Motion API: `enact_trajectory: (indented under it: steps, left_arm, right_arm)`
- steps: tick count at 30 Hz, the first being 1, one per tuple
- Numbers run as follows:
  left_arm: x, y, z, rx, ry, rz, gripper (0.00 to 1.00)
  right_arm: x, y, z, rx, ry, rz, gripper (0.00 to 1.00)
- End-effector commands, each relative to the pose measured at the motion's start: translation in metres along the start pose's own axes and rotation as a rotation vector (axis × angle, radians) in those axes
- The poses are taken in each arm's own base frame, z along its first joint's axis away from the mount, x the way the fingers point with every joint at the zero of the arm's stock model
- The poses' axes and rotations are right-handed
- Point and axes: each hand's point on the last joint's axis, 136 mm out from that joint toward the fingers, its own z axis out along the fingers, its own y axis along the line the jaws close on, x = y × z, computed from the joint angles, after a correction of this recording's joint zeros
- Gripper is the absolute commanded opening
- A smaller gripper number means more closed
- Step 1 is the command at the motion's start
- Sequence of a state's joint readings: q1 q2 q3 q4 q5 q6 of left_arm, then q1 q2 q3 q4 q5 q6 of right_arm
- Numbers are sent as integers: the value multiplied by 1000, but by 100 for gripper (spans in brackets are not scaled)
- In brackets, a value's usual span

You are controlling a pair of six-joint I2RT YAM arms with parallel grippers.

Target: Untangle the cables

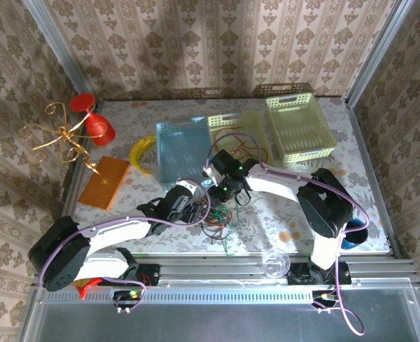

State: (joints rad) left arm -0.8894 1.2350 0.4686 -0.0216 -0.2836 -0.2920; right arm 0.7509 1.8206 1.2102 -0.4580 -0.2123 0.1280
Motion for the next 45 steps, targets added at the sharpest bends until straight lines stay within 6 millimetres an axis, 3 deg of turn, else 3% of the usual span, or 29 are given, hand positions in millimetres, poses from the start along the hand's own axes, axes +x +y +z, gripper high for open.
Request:
enact_trajectory:
  steps: [1,6,12,14,16,19,22,30,35,41,45]
  left_arm:
    - [-3,-4,2,20,1,-4,74]
    - [-3,-7,7,27,4,8,74]
    - [-4,-10,11,31,13,20,75]
    - [-5,-12,11,36,10,23,75]
    - [-6,-13,12,36,9,28,75]
    - [-7,-13,12,36,9,32,76]
    - [-8,-15,13,42,8,34,76]
    - [-11,-18,17,48,6,40,76]
    - [-13,-19,18,50,3,40,76]
    - [-15,-20,18,51,-4,42,76]
    - [-16,-19,19,46,-6,43,76]
  right_arm:
    - [9,-3,-16,30,7,-24,50]
    - [44,-3,-21,28,99,-23,51]
    - [76,-15,-5,66,182,33,49]
    - [83,-26,-2,117,202,61,47]
    - [90,-49,-3,235,212,102,44]
    - [92,-83,-16,345,181,223,43]
    - [91,-101,-33,379,137,310,43]
    - [55,-66,-74,294,-79,175,44]
    - [45,-41,-99,238,-158,109,44]
    - [58,9,-82,30,-56,-20,36]
    - [68,20,-56,-27,50,-25,34]
